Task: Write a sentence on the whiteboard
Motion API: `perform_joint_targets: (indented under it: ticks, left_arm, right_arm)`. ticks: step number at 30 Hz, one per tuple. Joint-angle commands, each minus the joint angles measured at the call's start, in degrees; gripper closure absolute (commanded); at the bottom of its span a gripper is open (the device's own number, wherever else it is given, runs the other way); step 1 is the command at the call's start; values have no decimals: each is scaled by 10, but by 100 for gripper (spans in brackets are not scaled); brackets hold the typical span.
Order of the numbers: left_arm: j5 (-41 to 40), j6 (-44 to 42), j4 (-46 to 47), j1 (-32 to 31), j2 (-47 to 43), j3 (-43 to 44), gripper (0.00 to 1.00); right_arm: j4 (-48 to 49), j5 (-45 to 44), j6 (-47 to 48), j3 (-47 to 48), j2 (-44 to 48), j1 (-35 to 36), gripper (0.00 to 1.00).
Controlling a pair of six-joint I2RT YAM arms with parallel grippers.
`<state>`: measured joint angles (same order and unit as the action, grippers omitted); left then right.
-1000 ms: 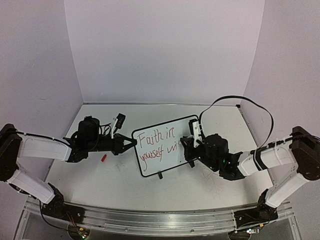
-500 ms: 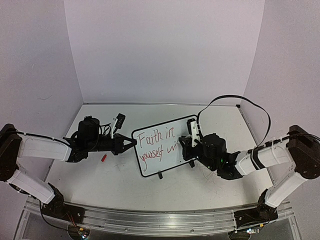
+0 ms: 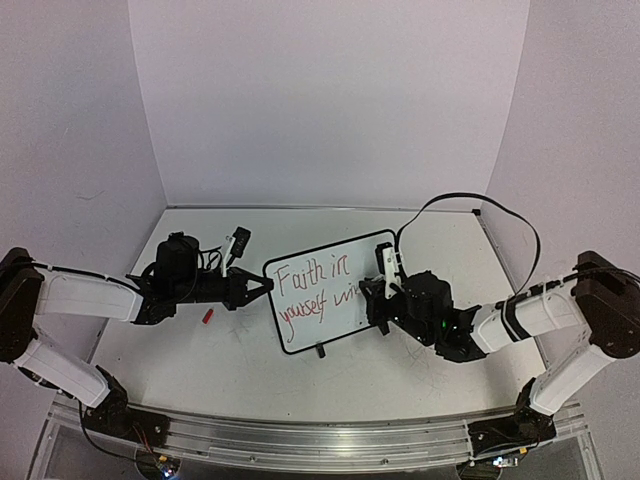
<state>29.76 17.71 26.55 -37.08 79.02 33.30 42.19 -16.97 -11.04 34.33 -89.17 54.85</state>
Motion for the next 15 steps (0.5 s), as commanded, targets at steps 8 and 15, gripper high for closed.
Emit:
perform_joint_targets:
  ticks: [8,15]
  left_arm:
    - [-15,-29,-9,-1,-10,15,100]
    - [-15,-29,-8,-1,-12,14,100]
  right_arm:
    - [-2,-10,-15,0,-7,6,100]
    - [10,-21,0,15,-4,4,100]
